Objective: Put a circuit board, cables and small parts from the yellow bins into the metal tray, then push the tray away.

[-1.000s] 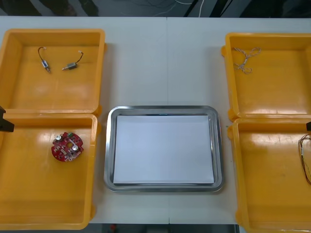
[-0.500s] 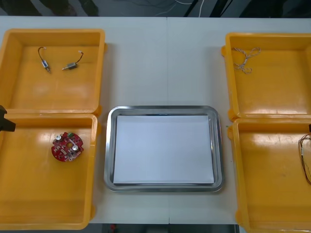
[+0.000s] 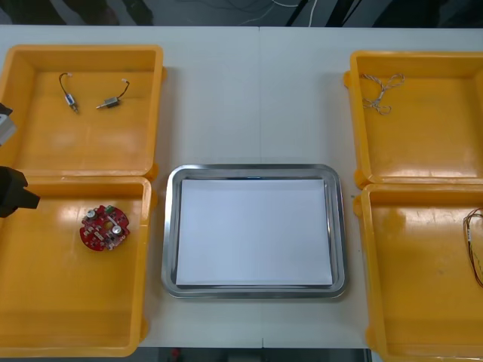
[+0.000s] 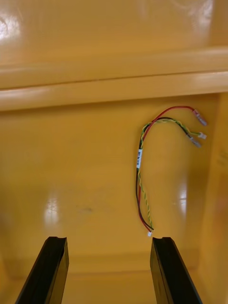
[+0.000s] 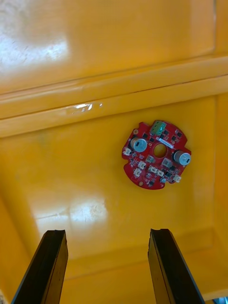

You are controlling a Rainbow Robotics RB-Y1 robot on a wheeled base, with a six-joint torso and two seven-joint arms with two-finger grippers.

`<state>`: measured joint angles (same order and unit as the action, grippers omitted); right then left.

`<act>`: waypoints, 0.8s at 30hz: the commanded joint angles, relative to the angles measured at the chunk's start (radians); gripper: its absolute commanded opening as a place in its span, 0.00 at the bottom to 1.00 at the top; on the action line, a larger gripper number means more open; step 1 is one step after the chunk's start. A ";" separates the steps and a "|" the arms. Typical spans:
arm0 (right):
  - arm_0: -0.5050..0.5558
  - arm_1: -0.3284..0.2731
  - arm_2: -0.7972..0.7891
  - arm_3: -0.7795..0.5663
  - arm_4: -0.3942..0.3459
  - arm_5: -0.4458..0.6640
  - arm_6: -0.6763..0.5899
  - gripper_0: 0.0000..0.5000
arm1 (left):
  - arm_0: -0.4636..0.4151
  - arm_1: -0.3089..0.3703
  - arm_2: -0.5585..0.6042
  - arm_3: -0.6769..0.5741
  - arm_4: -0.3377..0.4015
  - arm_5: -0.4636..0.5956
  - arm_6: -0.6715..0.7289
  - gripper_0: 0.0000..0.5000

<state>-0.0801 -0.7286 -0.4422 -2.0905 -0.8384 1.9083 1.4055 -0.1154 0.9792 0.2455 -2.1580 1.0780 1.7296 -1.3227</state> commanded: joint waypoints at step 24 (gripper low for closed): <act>0.322 -0.040 -0.066 0.007 -0.082 -0.356 0.228 1.00 | -0.047 0.050 -0.282 -0.057 -0.039 -0.303 -0.210 1.00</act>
<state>0.2191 -0.7298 -0.5220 -2.0896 -0.9269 1.5640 1.6050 -0.1312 0.9819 -0.0070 -2.1868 1.0508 1.4601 -1.4288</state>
